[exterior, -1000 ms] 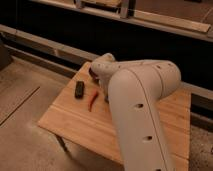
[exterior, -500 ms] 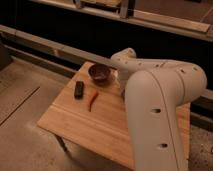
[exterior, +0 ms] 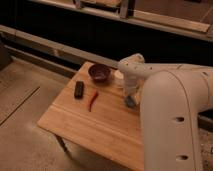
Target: Wipe the white sponge on the table
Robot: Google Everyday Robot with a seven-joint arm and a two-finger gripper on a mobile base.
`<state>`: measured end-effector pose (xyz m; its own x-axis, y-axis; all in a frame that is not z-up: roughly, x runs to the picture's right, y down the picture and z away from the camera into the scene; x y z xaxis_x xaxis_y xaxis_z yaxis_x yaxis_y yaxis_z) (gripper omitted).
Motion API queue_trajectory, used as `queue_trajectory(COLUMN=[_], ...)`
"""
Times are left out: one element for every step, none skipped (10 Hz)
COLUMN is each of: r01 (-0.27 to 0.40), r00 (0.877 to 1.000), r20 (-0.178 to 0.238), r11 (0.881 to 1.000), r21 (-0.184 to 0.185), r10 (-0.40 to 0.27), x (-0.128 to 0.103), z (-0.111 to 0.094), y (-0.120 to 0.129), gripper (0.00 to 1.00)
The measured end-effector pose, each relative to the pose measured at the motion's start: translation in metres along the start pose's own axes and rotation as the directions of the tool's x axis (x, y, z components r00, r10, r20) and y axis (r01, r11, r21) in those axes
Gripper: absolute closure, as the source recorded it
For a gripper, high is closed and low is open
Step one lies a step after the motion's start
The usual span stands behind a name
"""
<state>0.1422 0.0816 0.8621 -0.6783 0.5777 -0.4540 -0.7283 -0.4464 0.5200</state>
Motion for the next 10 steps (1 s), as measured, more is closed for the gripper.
queue_trajectory(r01=[0.021,0.051,0.079,0.114,0.153,0.19,0.224,0.257,0.289,0.307], r00=[1.0,0.998,0.997,0.993,0.988,0.982,0.975,0.966,0.957,0.952], r20=[-0.01,-0.021,-0.028,-0.029,-0.024,-0.019,-0.013,-0.006,0.002,0.01], r11=[1.0,0.999,0.997,0.993,0.988,0.982,0.975,0.966,0.957,0.952], r21=[0.005,0.012,0.012,0.014,0.016,0.018,0.013,0.009,0.01,0.012], r10=[-0.021,-0.051,-0.078,-0.114,-0.153,-0.19,-0.224,-0.257,-0.289,-0.307], x=[0.014,0.032,0.045,0.059,0.072,0.083,0.093,0.101,0.109,0.111], z=[0.007,0.014,0.019,0.022,0.024,0.025,0.022,0.019,0.015,0.012], y=[0.004,0.013,0.023,0.034,0.048,0.064,0.081,0.1,0.117,0.129], gripper=[1.0,1.0,1.0,1.0,1.0,1.0,1.0,1.0,1.0,1.0])
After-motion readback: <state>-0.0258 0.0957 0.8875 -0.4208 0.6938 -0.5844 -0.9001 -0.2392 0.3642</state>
